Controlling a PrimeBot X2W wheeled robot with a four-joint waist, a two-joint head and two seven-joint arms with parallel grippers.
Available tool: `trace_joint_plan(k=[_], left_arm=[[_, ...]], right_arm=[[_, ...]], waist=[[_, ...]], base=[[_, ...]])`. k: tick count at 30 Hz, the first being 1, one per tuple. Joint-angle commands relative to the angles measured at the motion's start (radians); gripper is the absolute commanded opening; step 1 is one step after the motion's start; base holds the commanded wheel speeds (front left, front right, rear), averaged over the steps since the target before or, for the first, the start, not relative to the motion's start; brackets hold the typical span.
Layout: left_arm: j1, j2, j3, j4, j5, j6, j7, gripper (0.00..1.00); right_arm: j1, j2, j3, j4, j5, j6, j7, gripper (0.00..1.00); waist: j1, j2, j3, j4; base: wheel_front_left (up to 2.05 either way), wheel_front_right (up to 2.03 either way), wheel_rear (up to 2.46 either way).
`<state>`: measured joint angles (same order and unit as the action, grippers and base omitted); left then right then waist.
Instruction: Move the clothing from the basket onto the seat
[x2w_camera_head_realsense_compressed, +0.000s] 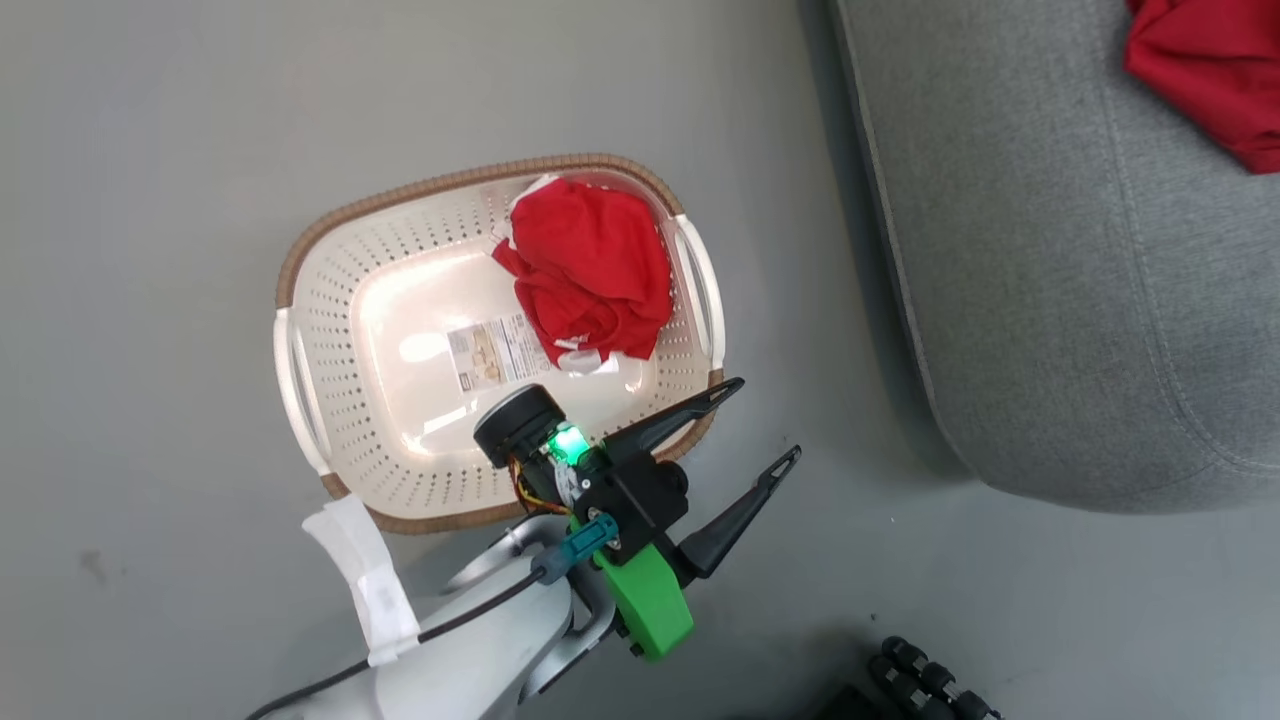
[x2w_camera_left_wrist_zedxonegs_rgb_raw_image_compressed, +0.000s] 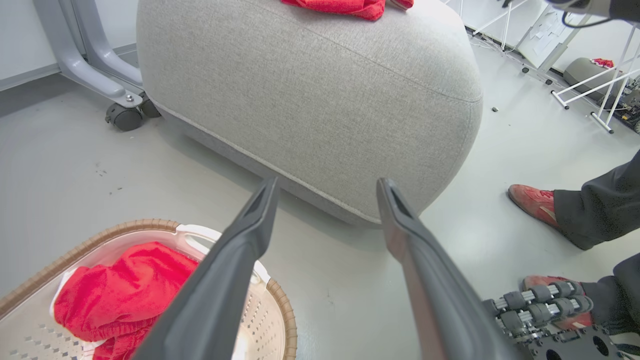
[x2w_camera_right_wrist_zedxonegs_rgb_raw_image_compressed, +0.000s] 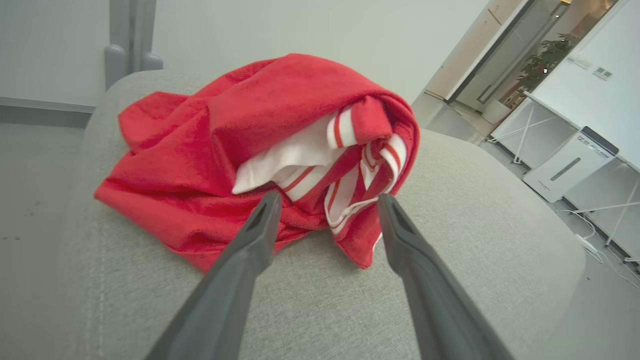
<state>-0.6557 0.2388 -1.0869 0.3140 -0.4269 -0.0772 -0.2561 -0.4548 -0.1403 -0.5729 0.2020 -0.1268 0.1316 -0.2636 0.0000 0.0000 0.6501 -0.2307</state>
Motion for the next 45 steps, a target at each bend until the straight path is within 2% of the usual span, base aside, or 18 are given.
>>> trace_joint_plan(k=[1,8,10,16,21,28,32,37,45], left_arm=[[0.038,-0.001,0.015,0.006,-0.008,0.013,-0.007,1.0],[0.22,-0.032,0.185,-0.041,-0.007,0.079,-0.009,1.0],[0.28,-0.049,0.243,-0.057,0.002,0.086,-0.008,1.0],[0.472,-0.101,0.44,-0.079,0.042,0.08,-0.008,1.0],[0.593,-0.136,0.591,-0.123,0.108,0.084,-0.008,1.0],[0.746,-0.178,0.814,-0.238,0.166,0.103,-0.008,1.0],[0.816,-0.187,0.897,-0.319,0.182,0.085,-0.008,1.0],[0.879,-0.188,0.922,-0.376,0.176,0.087,-0.008,1.0],[0.96,-0.188,0.936,-0.381,0.185,0.108,-0.008,1.0]], right_arm=[[0.05,0.011,0.033,-0.012,0.009,-0.002,-0.002,1.0],[0.237,0.047,0.315,-0.053,0.061,-0.002,-0.002,1.0],[0.274,0.054,0.376,-0.056,0.078,-0.002,-0.002,1.0],[0.368,0.078,0.519,-0.055,0.135,-0.002,-0.002,1.0],[0.413,0.081,0.601,-0.085,0.187,-0.002,-0.002,1.0],[0.45,0.071,0.647,-0.143,0.212,-0.002,-0.002,1.0],[0.484,0.073,0.637,-0.178,0.219,-0.002,-0.002,1.0],[0.545,0.078,0.622,-0.213,0.23,-0.002,-0.002,1.0],[0.637,0.083,0.58,-0.217,0.226,-0.002,-0.002,1.0]], waist=[[0.0,0.0,-0.161,0.0],[0.0,0.0,-0.368,0.061],[0.0,0.0,-0.424,0.085],[0.0,0.0,-0.577,0.156],[0.0,0.0,-0.651,0.198],[0.0,0.0,-0.704,0.225],[0.0,0.0,-0.729,0.227],[0.0,0.0,-0.754,0.216],[0.0,0.0,-0.776,0.196]], base=[[0.0,0.0,0.0],[0.0,0.0,0.0],[0.0,0.0,0.0],[0.0,0.0,0.0],[0.0,0.0,0.0],[0.0,0.0,0.0],[0.0,0.0,0.0],[0.0,0.0,0.0],[0.0,0.0,0.0]])
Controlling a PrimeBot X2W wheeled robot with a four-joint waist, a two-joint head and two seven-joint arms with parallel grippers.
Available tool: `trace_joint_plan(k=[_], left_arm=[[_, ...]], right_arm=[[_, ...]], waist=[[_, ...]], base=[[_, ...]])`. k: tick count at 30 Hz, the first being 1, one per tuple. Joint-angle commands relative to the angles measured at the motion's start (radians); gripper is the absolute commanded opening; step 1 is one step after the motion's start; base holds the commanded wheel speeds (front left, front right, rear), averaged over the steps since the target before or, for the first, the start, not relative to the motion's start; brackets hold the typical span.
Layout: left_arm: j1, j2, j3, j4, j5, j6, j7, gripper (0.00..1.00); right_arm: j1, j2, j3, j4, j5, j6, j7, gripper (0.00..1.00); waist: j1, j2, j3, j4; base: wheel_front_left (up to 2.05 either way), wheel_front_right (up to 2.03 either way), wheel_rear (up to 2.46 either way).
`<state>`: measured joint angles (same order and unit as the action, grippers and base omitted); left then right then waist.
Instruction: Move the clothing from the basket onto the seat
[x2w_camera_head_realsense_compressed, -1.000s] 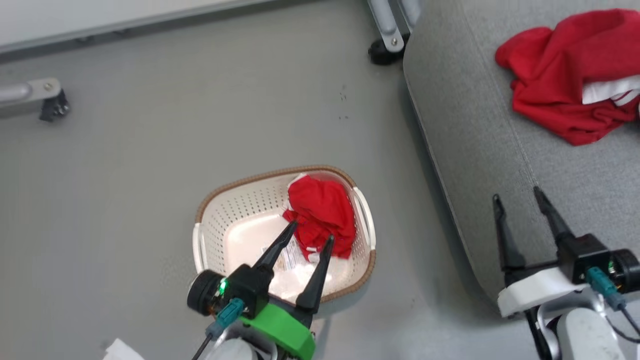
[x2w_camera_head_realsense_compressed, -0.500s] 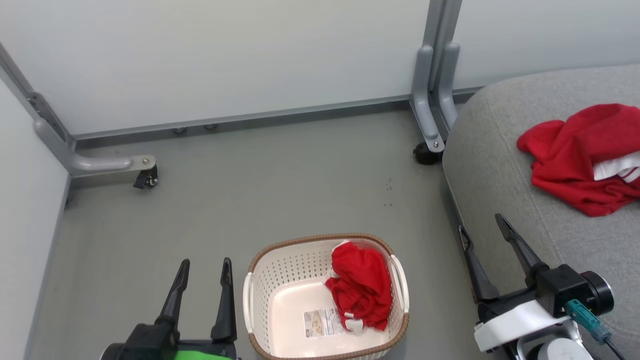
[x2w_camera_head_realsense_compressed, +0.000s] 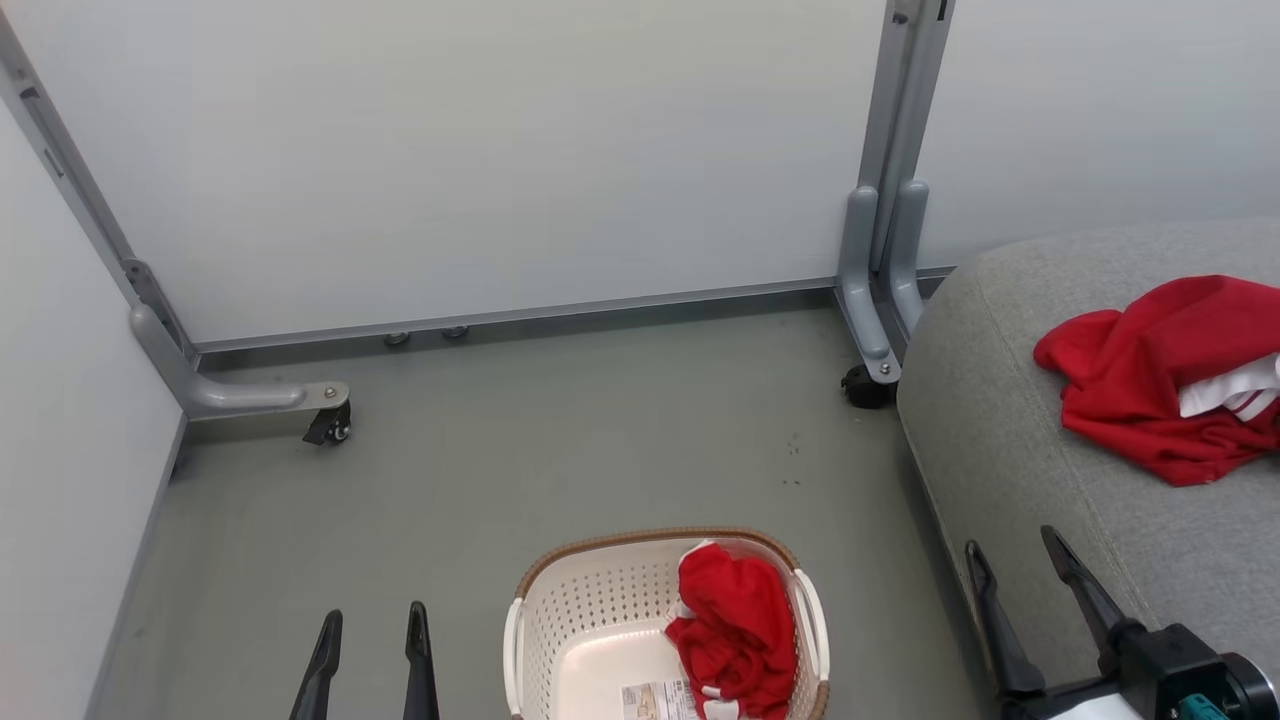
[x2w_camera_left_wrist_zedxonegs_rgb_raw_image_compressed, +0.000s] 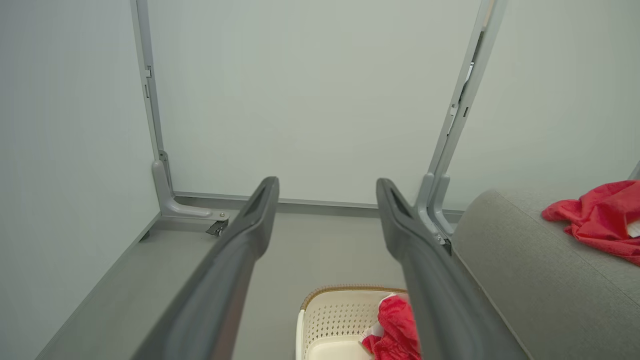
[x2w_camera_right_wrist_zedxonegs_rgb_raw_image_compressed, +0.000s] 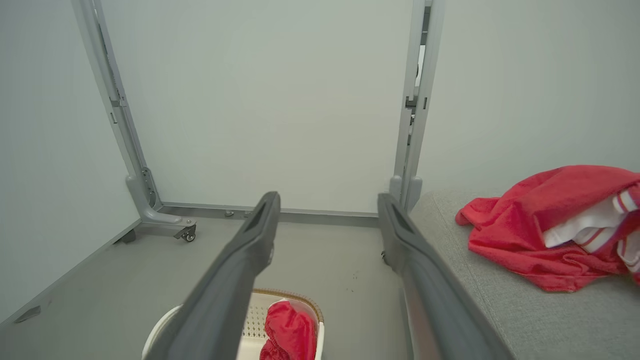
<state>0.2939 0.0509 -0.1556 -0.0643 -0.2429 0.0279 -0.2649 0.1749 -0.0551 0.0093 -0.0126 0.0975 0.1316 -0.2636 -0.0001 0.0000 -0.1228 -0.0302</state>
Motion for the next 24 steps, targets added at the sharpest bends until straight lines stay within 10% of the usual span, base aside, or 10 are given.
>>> trace_joint_plan(k=[1,24], left_arm=[[0.017,0.0,0.006,-0.003,0.004,0.003,0.001,1.0],[-0.01,0.0,-0.016,0.038,0.031,-0.018,0.001,1.0]], right_arm=[[0.015,-0.001,-0.005,-0.003,0.002,-0.002,-0.002,1.0],[-0.016,0.003,0.034,0.017,0.011,-0.002,-0.002,1.0]], waist=[[0.0001,0.0,-0.004,-0.007],[0.0001,0.0,0.014,-0.021]], base=[[0.0,0.0,0.0],[0.0,0.0,0.0]])
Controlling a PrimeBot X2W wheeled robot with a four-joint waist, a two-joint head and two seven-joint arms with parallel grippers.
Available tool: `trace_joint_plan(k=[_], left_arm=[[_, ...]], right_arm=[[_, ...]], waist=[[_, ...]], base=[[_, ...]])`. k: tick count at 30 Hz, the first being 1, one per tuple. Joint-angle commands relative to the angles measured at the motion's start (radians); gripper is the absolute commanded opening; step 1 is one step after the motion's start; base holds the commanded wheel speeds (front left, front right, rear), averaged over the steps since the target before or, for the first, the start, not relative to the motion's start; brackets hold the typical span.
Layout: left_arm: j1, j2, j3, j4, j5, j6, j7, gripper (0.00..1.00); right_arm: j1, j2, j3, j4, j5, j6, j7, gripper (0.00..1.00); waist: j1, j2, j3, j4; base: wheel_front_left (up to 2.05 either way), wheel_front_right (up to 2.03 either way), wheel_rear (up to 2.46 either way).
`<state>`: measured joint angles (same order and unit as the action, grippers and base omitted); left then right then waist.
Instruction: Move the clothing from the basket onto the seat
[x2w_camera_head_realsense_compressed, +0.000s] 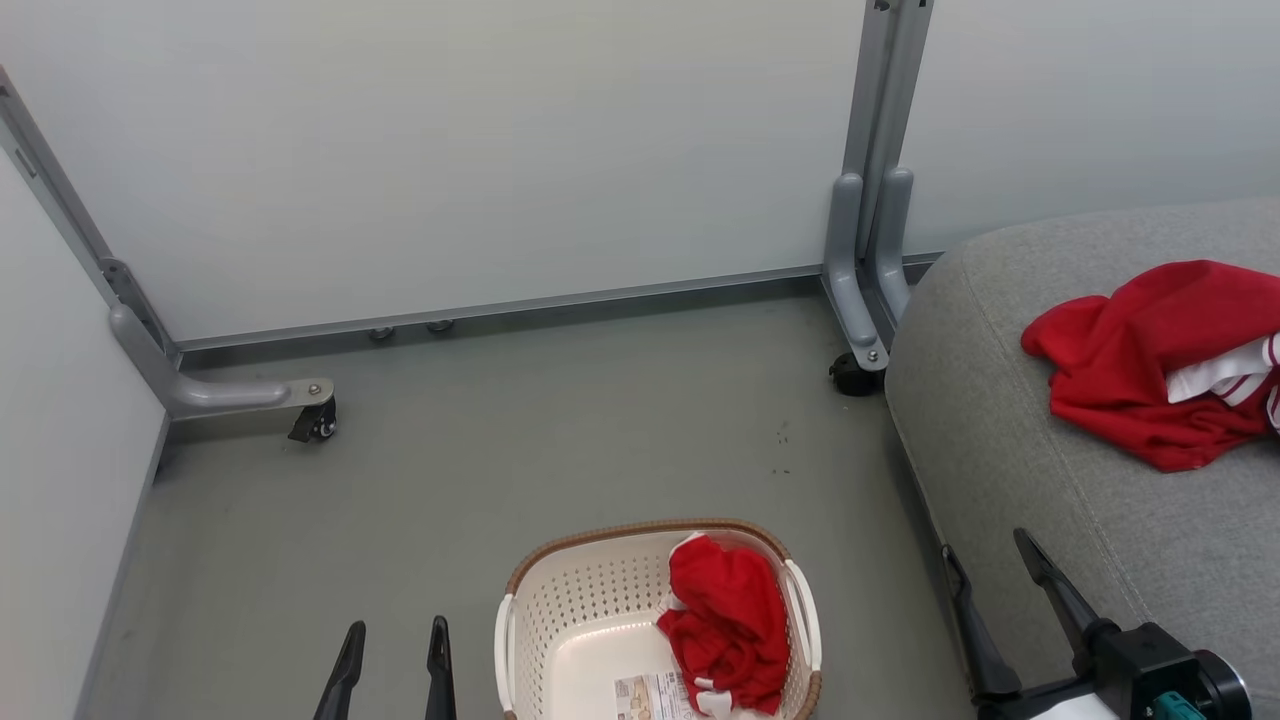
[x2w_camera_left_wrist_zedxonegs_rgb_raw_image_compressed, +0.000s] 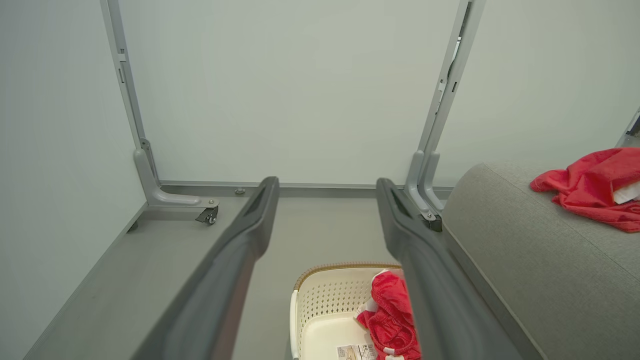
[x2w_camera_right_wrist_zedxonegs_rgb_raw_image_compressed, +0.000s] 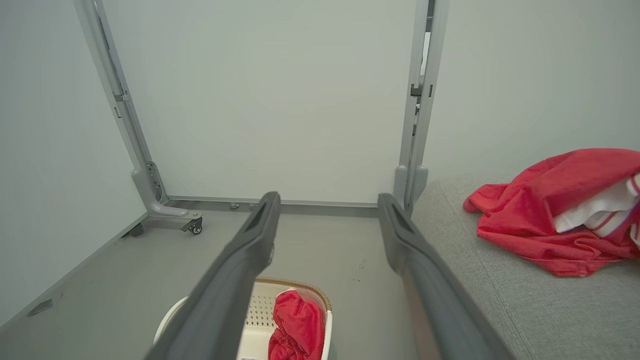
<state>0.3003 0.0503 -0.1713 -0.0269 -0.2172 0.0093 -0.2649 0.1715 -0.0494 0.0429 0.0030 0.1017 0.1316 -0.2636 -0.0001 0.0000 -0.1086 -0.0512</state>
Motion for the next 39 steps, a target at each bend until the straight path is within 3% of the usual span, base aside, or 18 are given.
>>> trace_joint_plan(k=[1,25,30,39], left_arm=[[-0.017,0.0,-0.001,0.002,0.004,0.0,0.001,1.0],[-0.041,0.0,-0.018,0.026,0.016,-0.012,0.001,1.0],[-0.082,0.0,-0.033,0.038,0.018,-0.016,0.001,1.0],[-0.304,0.001,-0.091,0.101,0.069,-0.057,0.001,1.0]], right_arm=[[-0.014,-0.002,0.001,0.001,0.006,-0.002,-0.002,1.0],[-0.023,-0.002,0.002,-0.008,0.003,-0.002,-0.002,1.0],[-0.04,-0.008,-0.008,-0.015,0.001,-0.002,-0.002,1.0],[-0.158,-0.021,-0.044,-0.052,0.02,-0.002,-0.002,1.0]], waist=[[0.0001,0.0,0.001,0.0],[0.0001,0.0,0.063,-0.014],[0.0001,0.0,0.133,-0.024],[0.0001,0.0,0.379,-0.04]], base=[[0.0,0.0,0.0],[0.0,0.0,0.0],[0.0,0.0,0.0],[0.0,0.0,0.0]])
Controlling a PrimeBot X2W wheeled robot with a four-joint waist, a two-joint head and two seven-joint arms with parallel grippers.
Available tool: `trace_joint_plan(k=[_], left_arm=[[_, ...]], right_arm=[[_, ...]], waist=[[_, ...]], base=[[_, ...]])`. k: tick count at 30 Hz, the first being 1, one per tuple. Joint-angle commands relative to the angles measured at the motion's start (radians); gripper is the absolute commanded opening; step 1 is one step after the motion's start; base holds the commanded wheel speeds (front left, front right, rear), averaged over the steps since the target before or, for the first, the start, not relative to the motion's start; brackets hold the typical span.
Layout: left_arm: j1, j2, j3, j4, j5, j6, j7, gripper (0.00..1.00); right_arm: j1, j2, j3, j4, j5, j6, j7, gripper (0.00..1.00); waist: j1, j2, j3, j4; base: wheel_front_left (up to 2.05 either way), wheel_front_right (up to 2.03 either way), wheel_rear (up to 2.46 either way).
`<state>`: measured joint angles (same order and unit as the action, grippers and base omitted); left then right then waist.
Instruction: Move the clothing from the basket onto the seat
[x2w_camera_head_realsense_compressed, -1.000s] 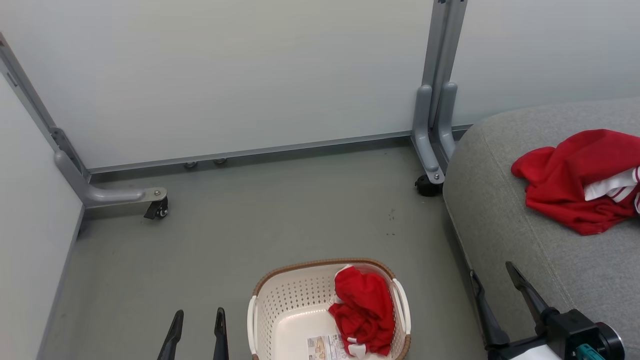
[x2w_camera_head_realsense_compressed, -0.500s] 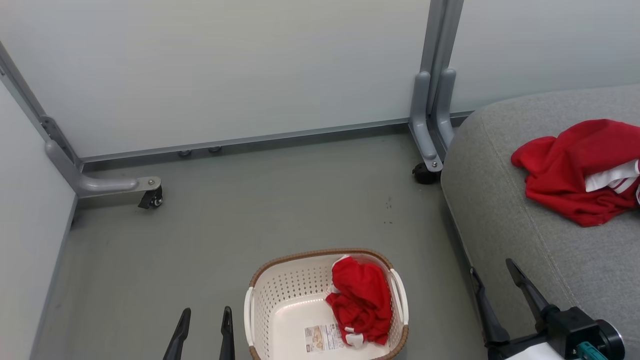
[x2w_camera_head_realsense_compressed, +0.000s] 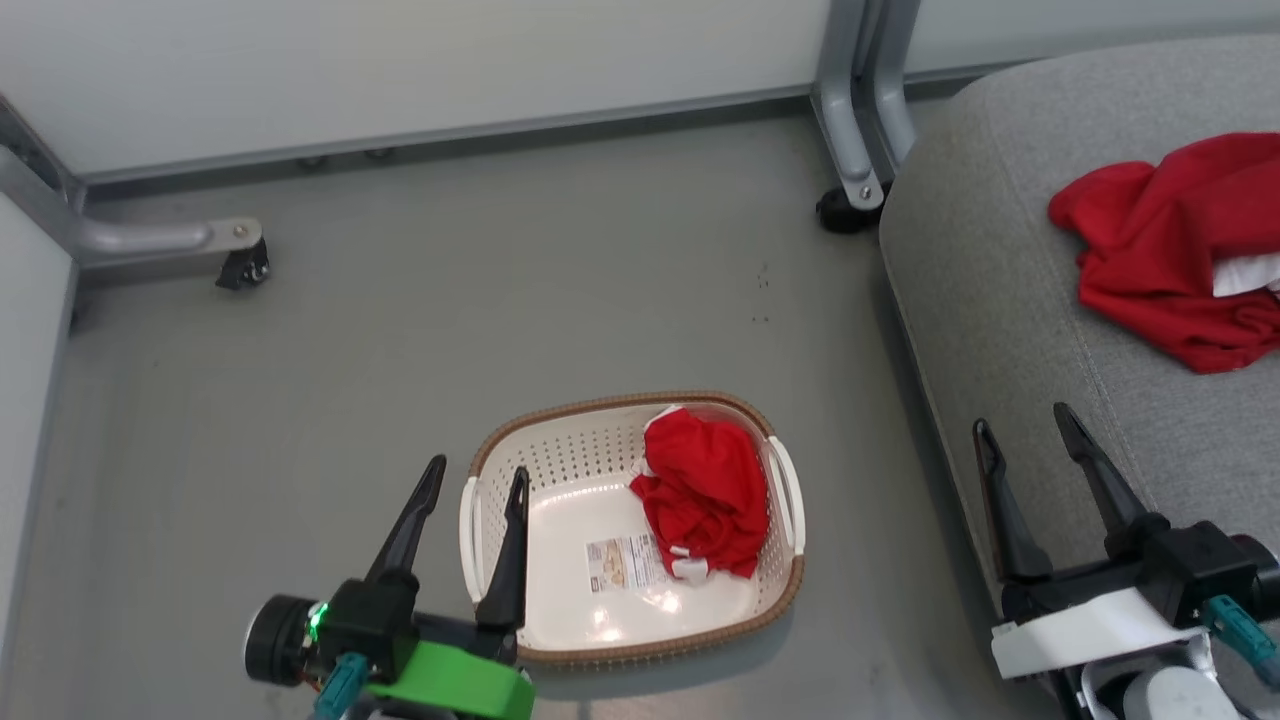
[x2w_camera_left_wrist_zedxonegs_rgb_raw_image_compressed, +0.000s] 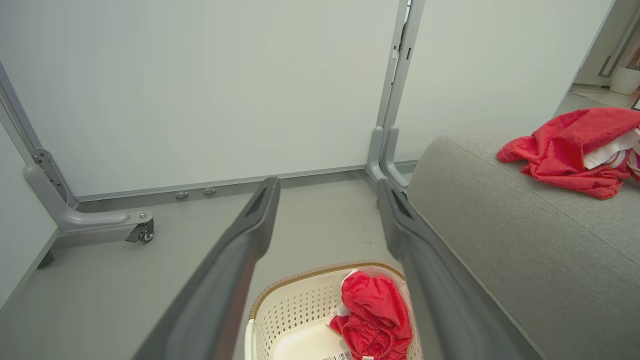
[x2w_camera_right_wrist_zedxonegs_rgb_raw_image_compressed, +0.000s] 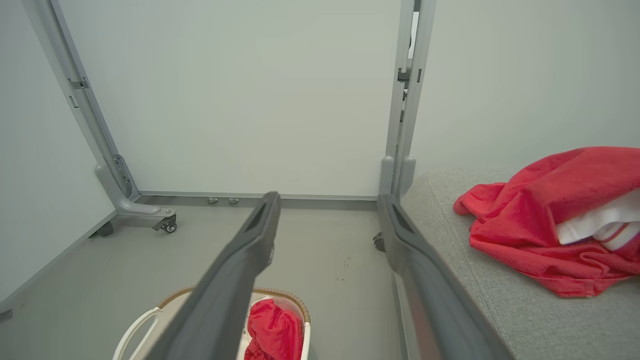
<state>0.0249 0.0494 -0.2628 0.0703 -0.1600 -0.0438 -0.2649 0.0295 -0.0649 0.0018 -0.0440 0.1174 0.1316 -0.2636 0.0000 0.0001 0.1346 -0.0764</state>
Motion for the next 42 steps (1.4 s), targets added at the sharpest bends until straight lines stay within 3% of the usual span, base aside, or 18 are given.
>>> trace_joint_plan(k=[1,9,15,22,29,37,42], left_arm=[[-0.056,0.002,-0.006,0.018,0.021,-0.011,0.001,1.0],[-0.336,0.003,-0.077,0.238,0.091,-0.058,0.001,1.0],[-0.599,0.003,-0.168,0.474,0.033,-0.059,0.001,1.0],[-0.875,0.003,-0.359,0.728,-0.15,-0.073,0.038,1.0],[-1.048,0.004,-0.542,0.821,-0.367,-0.083,0.179,1.0],[-1.164,0.004,-0.636,0.92,-0.545,-0.053,0.247,1.0],[-1.215,0.004,-0.67,0.975,-0.616,-0.057,0.251,1.0]], right_arm=[[-0.03,-0.006,-0.006,-0.008,0.006,-0.002,-0.002,1.0],[-0.155,-0.031,-0.01,-0.037,0.002,-0.002,-0.002,1.0],[-0.246,-0.072,-0.002,-0.074,-0.005,-0.002,-0.002,1.0],[-0.348,-0.101,-0.065,-0.133,0.025,-0.002,-0.002,1.0],[-0.418,-0.127,-0.075,-0.187,0.019,-0.002,-0.002,1.0],[-0.46,-0.131,-0.035,-0.267,0.01,-0.002,-0.002,1.0],[-0.476,-0.138,-0.023,-0.31,0.011,-0.002,-0.001,1.0]], waist=[[0.0,-0.0001,0.159,-0.016],[0.0,-0.0001,0.365,-0.03],[0.0,-0.0001,0.53,-0.041],[0.0,-0.0001,0.684,-0.052],[0.0,-0.0001,0.787,-0.063],[0.0,-0.0001,0.865,-0.086],[0.0,-0.0001,0.895,-0.102]], base=[[0.0,0.0,0.0],[0.0,0.0,0.0],[0.0,0.0,0.0],[0.0,0.0,0.0],[0.0,0.0,0.0],[0.0,0.0,0.0],[0.0,0.0,0.0]])
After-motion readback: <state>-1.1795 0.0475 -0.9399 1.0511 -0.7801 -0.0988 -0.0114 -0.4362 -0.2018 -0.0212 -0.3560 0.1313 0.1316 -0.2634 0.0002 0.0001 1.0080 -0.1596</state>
